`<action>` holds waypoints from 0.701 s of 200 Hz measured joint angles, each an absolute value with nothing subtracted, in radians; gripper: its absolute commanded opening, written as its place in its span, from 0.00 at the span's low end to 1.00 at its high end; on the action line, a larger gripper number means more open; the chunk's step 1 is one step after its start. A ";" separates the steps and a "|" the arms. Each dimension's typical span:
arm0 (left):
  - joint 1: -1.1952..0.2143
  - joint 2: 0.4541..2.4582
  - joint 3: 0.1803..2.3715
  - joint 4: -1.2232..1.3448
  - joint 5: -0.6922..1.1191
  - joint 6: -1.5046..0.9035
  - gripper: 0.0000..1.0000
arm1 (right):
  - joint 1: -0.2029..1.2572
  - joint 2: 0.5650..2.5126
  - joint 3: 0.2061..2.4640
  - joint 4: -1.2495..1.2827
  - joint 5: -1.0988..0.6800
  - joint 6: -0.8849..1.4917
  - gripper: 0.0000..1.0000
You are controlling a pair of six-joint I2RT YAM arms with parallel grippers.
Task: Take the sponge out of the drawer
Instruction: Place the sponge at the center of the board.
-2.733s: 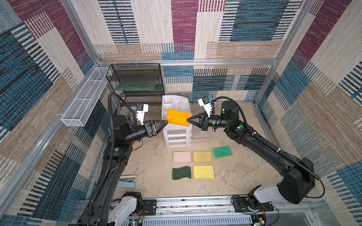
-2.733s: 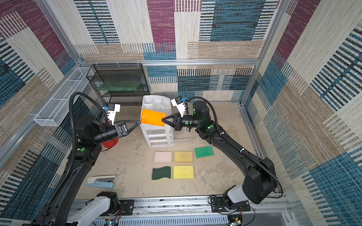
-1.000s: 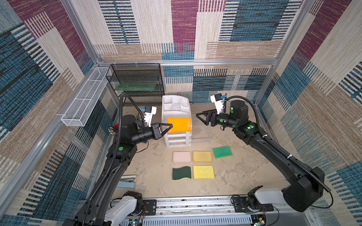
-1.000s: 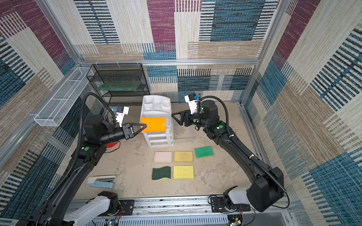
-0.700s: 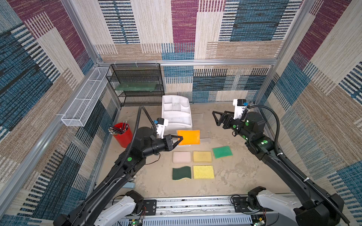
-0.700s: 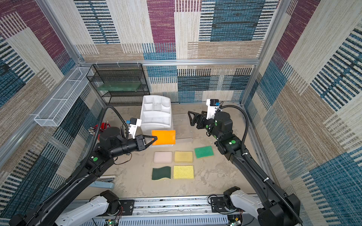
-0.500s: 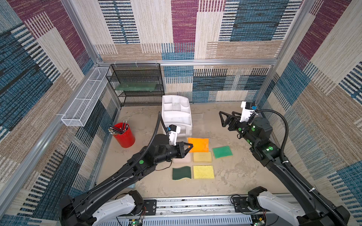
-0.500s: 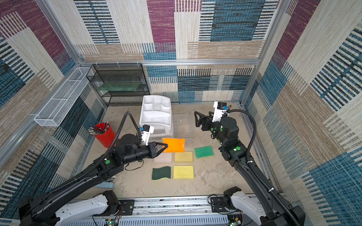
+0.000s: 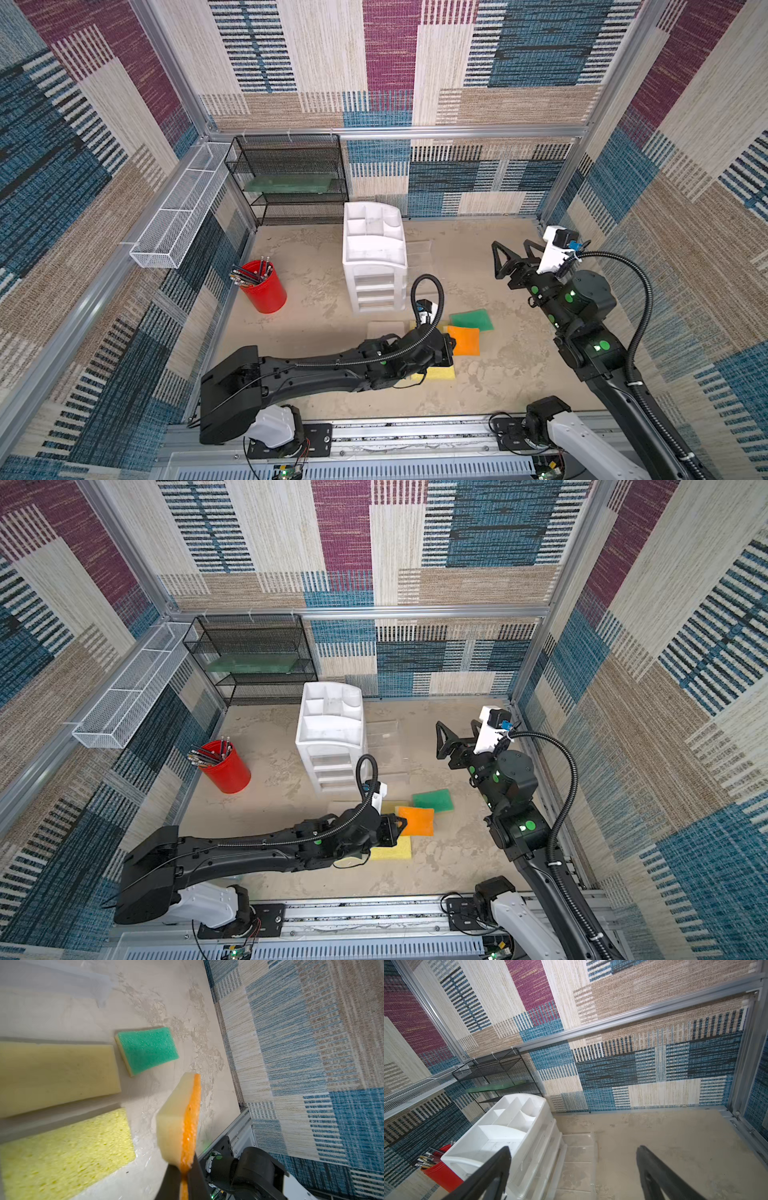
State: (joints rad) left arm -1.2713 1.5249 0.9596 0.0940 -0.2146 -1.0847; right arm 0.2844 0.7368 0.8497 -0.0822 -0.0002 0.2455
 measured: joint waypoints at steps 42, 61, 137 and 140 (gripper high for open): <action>-1.290 1.723 1.016 0.142 -0.218 -1.187 0.00 | 0.265 0.726 0.845 -0.114 -0.009 0.235 0.95; -1.297 1.769 1.032 0.145 -0.203 -1.227 0.00 | 0.252 0.710 0.838 -0.120 -0.017 0.235 0.95; -1.302 1.883 1.117 0.130 -0.151 -1.309 0.00 | 0.233 0.693 0.824 -0.120 -0.017 0.235 0.95; -1.302 1.885 1.122 0.124 -0.151 -1.309 0.00 | 0.233 0.693 0.823 -0.120 -0.017 0.235 0.95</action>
